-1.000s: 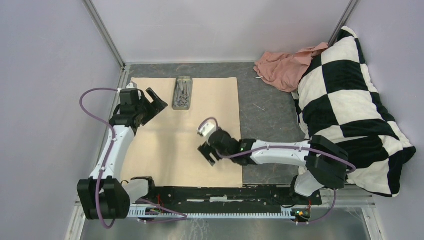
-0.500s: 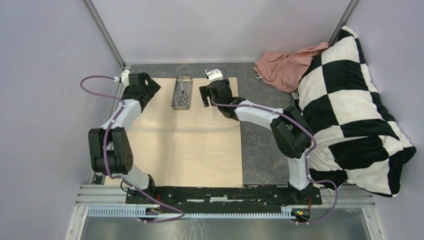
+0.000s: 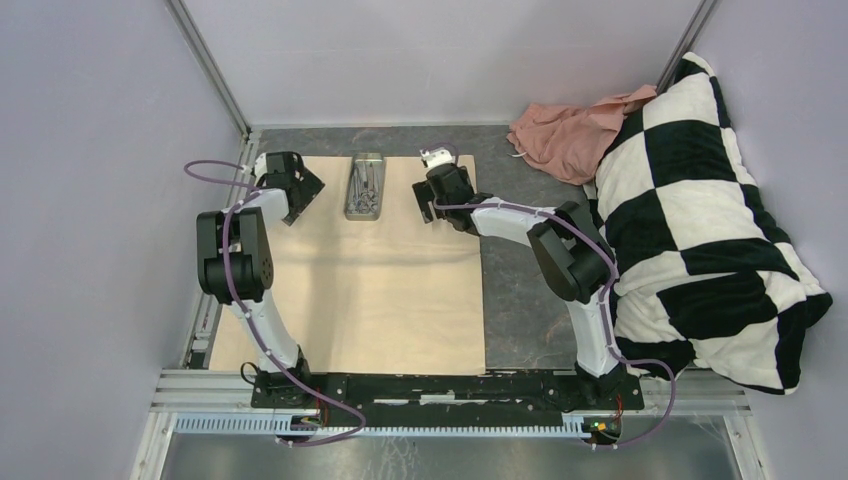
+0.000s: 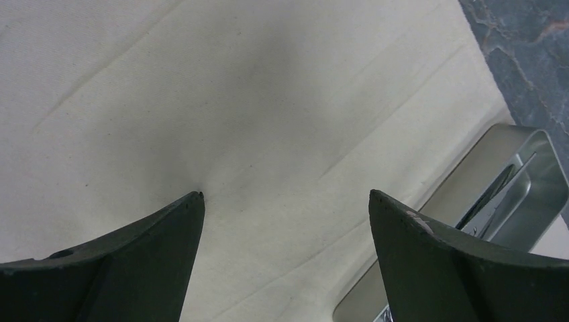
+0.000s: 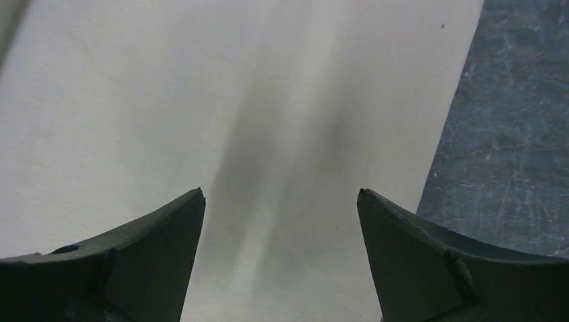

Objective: Open and lay out the surgical kit
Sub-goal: Smooth out the surgical kit at the center of the board.

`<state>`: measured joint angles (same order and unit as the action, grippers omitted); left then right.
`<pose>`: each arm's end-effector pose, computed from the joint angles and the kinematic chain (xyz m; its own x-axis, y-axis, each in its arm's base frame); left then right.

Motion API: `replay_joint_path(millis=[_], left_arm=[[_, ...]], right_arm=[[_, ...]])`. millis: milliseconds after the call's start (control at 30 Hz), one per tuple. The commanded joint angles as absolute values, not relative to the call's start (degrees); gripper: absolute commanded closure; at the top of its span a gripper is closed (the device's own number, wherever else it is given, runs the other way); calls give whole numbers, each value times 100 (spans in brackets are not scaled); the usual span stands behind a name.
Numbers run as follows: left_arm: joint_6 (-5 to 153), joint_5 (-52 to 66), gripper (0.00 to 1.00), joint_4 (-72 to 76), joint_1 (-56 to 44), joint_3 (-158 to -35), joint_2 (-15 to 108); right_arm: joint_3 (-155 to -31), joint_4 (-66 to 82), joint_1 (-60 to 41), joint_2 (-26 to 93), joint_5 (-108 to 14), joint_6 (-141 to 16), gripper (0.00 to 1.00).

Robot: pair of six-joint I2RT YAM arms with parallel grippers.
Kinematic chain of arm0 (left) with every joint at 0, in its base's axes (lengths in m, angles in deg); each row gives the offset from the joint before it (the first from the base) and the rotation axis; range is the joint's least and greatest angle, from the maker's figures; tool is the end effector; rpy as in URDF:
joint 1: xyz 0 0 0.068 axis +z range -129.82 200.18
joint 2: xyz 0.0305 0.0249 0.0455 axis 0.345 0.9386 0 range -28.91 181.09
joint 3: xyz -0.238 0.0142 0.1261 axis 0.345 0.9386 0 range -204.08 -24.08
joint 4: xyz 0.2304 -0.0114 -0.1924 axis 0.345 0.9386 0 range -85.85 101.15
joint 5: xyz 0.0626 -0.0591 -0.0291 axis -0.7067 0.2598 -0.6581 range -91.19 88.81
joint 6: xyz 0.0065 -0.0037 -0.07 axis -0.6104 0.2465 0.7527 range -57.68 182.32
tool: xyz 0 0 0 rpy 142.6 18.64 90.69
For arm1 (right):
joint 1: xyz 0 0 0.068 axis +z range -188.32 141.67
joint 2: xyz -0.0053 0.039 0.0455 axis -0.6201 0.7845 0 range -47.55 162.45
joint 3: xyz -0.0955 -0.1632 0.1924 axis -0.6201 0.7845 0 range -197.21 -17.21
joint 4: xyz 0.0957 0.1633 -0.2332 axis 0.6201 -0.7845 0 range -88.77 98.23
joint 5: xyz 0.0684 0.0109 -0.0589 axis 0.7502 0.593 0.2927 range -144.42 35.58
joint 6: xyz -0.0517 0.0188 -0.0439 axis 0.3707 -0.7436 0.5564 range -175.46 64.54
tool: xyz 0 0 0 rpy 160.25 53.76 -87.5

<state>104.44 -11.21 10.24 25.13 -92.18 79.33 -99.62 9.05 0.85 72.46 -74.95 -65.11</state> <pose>0.4470 0.0487 0.1281 -0.3962 -0.6972 -0.5974 -0.6344 0.6783 -0.3708 0.4130 0.3104 0.1359 -0.5201 -0.2214 -0.8249 -0.2907 0.9540 -0.0728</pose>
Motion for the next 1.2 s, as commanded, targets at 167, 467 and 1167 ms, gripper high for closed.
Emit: replay_joint_path(millis=[167,467,1167], left_arm=[[10338,-659,3,761,2658,-9588,8329],[10294,-209,2,1129,2850,-10225,9071],[9841,319,2,1408,3063,-10924,9271]], right_arm=[[-10550,323,-103,7967,-7662,-6558,10],[-10954,-172,-285,8371,-7982,-6744,11],[-11556,-137,-546,8461,-6829,-6341,6]])
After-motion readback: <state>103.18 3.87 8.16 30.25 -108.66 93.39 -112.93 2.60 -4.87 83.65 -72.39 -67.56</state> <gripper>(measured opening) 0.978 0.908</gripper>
